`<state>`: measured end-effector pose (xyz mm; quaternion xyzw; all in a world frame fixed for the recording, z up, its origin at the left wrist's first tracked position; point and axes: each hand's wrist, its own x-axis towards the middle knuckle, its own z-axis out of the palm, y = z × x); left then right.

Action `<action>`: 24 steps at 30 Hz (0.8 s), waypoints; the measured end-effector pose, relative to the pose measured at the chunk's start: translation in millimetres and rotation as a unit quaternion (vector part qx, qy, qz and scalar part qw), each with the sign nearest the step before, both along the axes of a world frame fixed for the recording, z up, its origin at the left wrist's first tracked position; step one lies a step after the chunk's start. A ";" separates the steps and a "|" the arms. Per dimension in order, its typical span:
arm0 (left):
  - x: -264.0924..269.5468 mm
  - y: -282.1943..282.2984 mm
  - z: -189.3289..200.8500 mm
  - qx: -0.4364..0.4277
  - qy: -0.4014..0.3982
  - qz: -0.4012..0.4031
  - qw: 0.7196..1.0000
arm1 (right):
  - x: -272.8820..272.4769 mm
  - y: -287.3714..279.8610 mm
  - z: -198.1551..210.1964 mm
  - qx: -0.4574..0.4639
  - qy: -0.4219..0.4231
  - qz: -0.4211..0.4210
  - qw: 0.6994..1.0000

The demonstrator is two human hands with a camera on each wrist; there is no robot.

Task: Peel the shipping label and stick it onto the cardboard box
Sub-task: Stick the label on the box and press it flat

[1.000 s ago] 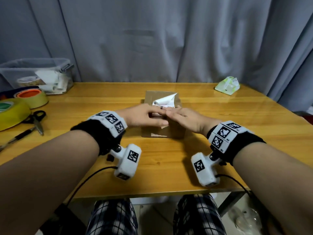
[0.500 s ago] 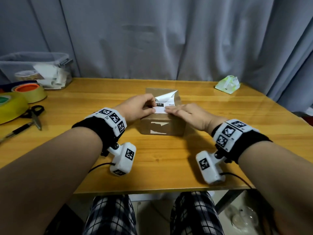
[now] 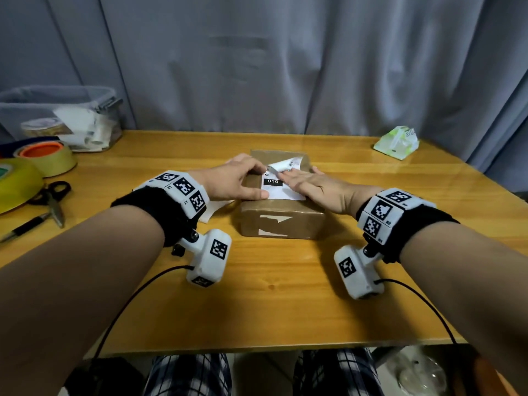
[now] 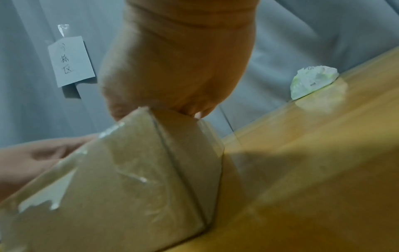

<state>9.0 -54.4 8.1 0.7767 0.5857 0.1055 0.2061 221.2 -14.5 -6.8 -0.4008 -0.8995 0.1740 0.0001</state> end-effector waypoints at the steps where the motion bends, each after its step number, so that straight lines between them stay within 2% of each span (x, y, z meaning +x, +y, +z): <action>1: -0.7 1.6 0.9 -0.005 -0.005 0.000 1.000 | -0.4 4.4 -0.4 0.002 -0.008 -0.010 1.000; 10: -3.5 14.6 9.2 -0.053 0.026 0.001 0.998 | -3.0 38.7 2.6 0.011 -0.065 -0.079 0.995; 14: -4.3 15.0 4.4 -0.041 -0.015 0.021 0.999 | -6.0 42.9 7.1 0.069 -0.111 -0.139 0.982; 17: -6.5 16.6 0.4 -0.050 -0.039 0.038 0.997 | -11.3 27.3 17.5 0.109 -0.044 -0.105 0.987; 19: -8.0 17.6 -1.3 -0.077 -0.018 0.040 0.996 | -16.2 9.1 20.8 0.053 0.005 -0.035 0.998; 21: -8.5 19.5 -2.2 -0.097 0.024 0.033 0.994 | -17.5 -4.1 15.4 -0.009 -0.010 -0.001 1.000; 24: -6.5 19.7 -1.0 -0.110 0.048 0.031 0.992 | -11.3 0.7 8.0 -0.023 -0.061 -0.059 0.996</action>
